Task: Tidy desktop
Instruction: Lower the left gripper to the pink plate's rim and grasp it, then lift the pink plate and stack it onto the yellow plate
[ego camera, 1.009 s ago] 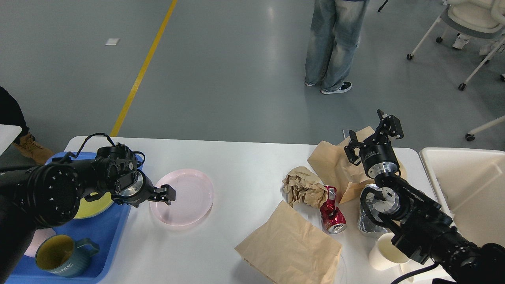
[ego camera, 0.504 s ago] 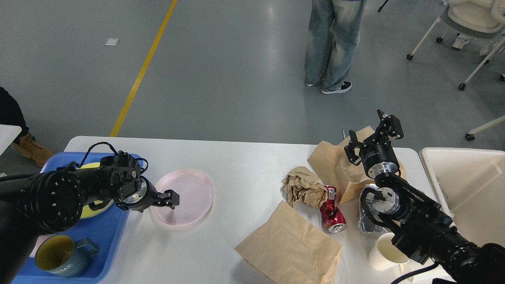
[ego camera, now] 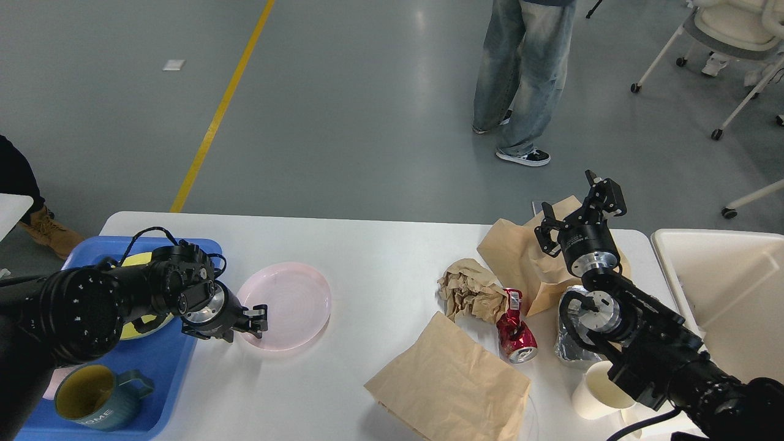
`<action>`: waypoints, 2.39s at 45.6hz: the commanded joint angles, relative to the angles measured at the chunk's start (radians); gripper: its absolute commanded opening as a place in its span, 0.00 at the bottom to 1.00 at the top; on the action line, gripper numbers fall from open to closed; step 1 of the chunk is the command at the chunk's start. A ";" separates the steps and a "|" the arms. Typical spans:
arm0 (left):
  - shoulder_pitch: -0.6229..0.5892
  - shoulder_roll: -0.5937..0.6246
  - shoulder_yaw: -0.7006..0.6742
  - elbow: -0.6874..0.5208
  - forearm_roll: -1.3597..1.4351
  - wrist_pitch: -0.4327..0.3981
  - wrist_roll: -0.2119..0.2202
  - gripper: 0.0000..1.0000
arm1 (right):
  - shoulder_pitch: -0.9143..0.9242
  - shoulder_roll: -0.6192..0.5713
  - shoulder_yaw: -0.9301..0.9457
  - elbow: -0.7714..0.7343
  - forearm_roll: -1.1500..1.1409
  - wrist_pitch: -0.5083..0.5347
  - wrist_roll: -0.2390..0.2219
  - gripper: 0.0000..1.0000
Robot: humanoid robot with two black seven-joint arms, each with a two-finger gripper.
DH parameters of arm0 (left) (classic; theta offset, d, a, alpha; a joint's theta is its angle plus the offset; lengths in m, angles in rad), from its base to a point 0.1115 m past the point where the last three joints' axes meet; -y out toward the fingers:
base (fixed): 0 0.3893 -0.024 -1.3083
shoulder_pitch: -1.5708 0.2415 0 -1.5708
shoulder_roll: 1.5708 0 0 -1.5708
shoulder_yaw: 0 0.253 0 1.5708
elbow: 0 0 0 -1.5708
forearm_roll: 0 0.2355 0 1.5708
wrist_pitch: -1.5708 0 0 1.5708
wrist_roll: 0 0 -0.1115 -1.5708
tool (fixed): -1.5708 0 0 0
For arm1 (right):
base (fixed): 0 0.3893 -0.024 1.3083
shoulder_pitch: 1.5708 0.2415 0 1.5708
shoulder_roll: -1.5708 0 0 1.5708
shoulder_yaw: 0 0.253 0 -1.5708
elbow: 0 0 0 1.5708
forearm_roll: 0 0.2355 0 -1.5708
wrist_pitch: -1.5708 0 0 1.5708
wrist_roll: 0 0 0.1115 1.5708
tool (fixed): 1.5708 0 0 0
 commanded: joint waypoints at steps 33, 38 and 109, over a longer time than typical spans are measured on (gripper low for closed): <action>-0.075 0.051 -0.017 0.000 -0.011 -0.164 -0.001 0.00 | 0.000 0.000 0.000 0.000 0.000 0.000 0.000 1.00; -0.129 0.077 -0.020 0.002 -0.011 -0.196 -0.001 0.00 | 0.000 0.000 0.000 0.000 0.000 0.000 0.000 1.00; 0.138 0.476 -0.342 0.314 -0.011 -0.204 -0.001 0.00 | -0.001 0.000 0.000 0.000 0.000 0.000 0.000 1.00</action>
